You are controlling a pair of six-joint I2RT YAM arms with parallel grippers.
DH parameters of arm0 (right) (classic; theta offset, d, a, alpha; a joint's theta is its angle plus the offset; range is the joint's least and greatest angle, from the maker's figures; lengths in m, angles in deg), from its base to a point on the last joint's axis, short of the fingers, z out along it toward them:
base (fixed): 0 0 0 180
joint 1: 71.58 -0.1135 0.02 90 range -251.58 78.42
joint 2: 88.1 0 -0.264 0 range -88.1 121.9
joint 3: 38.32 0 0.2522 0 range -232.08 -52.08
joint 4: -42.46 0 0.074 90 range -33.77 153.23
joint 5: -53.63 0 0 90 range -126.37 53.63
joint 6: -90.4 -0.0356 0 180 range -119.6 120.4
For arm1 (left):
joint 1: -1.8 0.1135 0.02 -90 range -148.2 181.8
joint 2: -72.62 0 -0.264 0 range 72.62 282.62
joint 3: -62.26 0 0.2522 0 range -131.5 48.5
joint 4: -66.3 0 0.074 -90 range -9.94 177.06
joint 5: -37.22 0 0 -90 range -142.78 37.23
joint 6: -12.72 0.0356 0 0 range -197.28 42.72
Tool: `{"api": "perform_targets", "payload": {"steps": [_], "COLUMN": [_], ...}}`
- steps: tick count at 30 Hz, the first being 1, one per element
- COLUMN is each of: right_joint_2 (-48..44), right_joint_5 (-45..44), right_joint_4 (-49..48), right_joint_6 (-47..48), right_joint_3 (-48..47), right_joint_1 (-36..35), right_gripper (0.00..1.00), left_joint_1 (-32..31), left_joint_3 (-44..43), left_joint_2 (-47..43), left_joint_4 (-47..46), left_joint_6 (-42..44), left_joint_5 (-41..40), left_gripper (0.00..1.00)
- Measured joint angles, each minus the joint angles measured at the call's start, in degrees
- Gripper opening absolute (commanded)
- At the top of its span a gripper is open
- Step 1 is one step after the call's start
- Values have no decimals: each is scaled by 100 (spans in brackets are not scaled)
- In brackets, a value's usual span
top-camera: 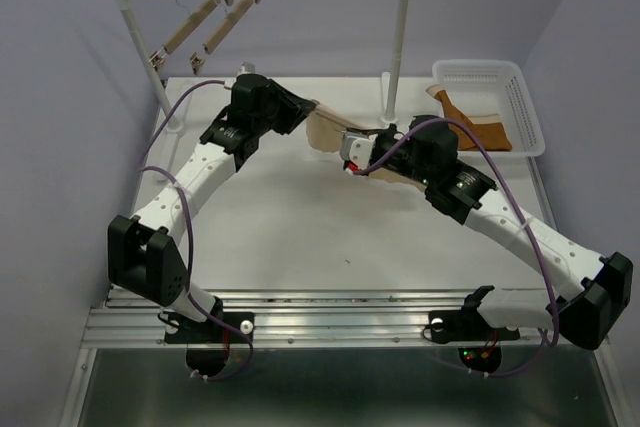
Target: Remove the underwear clipped to the hanger
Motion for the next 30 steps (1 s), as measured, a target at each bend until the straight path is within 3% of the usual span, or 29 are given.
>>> {"api": "perform_targets", "payload": {"steps": [1,2,4,13,20,30], "right_joint_2": [0,0,0,0,0,0], "right_joint_5": [-11,-20,-50,-197,-273,63], "right_joint_4": [33,48,52,94,173,424], "right_joint_6": [4,15,26,85,157,654], "right_joint_3": [9,9,9,9,9,210], "right_joint_1": [-2,-2,-2,-72,-72,-424], "right_gripper": [1,1,1,1,1,1], "left_joint_1": [0,0,0,7,7,-13], "left_joint_3": [-2,-2,-33,-129,-612,-743], "left_joint_2": [13,22,28,37,190,190], "left_joint_4": [4,7,59,96,678,994], "left_joint_6": [13,13,22,118,286,308], "left_joint_5": [13,15,22,35,22,-155], "left_gripper": [24,10,0,0,0,0]}}
